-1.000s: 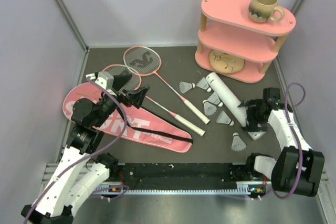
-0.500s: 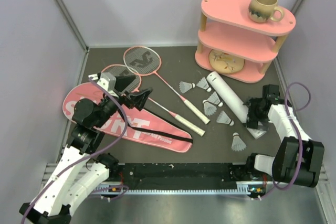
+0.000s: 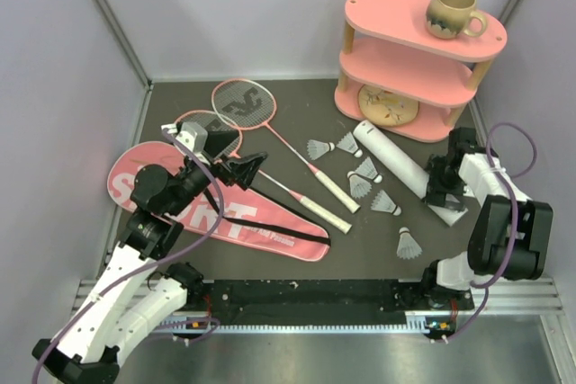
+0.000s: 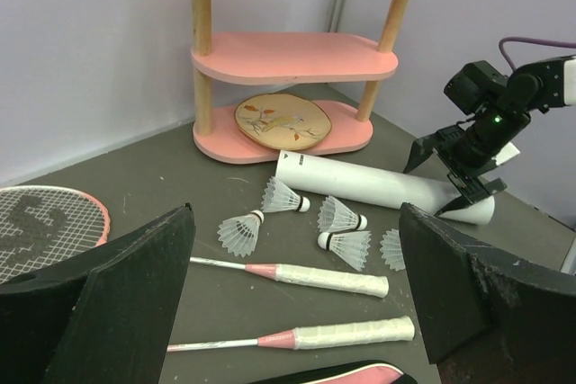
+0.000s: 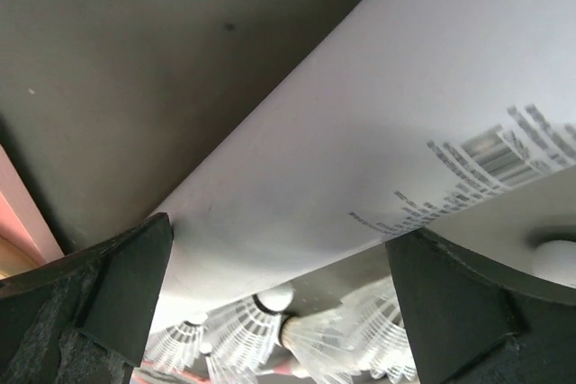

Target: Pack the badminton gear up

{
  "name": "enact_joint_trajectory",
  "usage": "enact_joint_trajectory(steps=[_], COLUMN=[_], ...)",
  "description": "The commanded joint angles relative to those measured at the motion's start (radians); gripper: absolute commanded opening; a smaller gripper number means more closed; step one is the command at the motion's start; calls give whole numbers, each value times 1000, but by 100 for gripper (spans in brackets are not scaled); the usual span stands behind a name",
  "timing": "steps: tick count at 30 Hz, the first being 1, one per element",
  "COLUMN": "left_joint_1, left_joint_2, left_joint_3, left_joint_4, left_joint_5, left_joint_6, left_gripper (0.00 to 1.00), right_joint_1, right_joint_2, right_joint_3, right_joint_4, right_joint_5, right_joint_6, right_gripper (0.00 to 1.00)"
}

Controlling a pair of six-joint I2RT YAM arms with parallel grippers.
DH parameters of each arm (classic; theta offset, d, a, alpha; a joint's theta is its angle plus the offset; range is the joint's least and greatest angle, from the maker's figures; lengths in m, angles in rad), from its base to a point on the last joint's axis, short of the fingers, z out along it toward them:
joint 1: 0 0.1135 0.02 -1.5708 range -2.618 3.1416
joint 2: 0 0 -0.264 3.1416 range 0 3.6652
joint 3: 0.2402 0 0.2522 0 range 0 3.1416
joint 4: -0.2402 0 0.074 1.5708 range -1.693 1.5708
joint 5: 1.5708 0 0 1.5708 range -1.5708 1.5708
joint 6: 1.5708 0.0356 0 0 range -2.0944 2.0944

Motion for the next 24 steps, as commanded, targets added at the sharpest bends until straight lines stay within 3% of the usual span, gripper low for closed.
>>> enact_joint_trajectory(steps=[1, 8, 17, 24], left_joint_1=[-4, -5, -10, -12], left_joint_2=[12, 2, 9, 8], left_joint_3=[14, 14, 14, 15], left_joint_4=[36, 34, 31, 23], left_joint_5=[9, 0, 0, -10], left_joint_6=[3, 8, 11, 20], left_gripper=[98, 99, 98, 98], right_joint_1=[-9, 12, 21, 25], right_joint_2=[93, 202, 254, 212], right_joint_3=[92, 195, 203, 186], right_joint_4=[-16, -69, -51, -34], right_joint_5=[106, 172, 251, 277], right_joint_6=[23, 13, -6, -55], right_gripper=[99, 99, 99, 82])
